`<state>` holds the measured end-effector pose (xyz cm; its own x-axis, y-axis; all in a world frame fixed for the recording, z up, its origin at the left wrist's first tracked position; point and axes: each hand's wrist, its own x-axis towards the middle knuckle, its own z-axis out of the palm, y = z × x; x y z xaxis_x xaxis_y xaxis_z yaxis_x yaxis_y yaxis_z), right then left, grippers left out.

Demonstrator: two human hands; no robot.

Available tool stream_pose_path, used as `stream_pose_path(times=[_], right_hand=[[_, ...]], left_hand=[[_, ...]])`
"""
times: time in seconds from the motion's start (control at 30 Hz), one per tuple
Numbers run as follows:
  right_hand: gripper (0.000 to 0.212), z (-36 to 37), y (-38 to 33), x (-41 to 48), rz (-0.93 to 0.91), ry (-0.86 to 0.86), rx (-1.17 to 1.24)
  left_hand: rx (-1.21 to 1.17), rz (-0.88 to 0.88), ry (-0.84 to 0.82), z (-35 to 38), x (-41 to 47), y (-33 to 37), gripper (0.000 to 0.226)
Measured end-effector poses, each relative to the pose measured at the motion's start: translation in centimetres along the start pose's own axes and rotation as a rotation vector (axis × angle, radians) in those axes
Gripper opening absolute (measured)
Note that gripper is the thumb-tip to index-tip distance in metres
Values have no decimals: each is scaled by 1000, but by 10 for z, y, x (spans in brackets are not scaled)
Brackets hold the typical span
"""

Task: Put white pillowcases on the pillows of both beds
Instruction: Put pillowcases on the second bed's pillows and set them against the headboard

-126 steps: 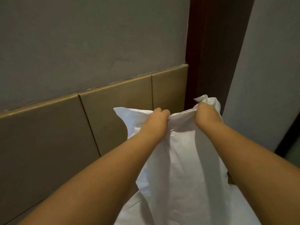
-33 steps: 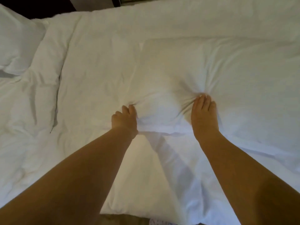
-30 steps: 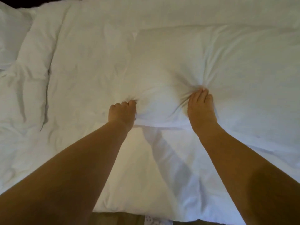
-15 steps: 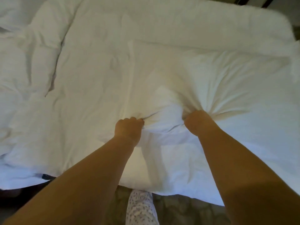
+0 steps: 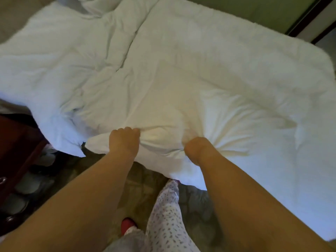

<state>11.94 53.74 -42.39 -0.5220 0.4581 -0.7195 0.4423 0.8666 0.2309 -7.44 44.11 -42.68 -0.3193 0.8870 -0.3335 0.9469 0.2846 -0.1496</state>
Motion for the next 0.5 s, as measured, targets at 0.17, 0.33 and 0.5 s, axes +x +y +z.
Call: stream_pose_path(times=[0.17,0.33,0.5], right_hand=[[31,-30,-14,5,9,-103,68],[32,-88,-1,33,-83,-38,59],[30,-145,19,94,-170,146,-37]], left_hand=[[-163,-97,-11,9,-15,-18,30],[-466,-181,-97,26,0,-26,36],[-649,-216,-161,28,53,-34,29]])
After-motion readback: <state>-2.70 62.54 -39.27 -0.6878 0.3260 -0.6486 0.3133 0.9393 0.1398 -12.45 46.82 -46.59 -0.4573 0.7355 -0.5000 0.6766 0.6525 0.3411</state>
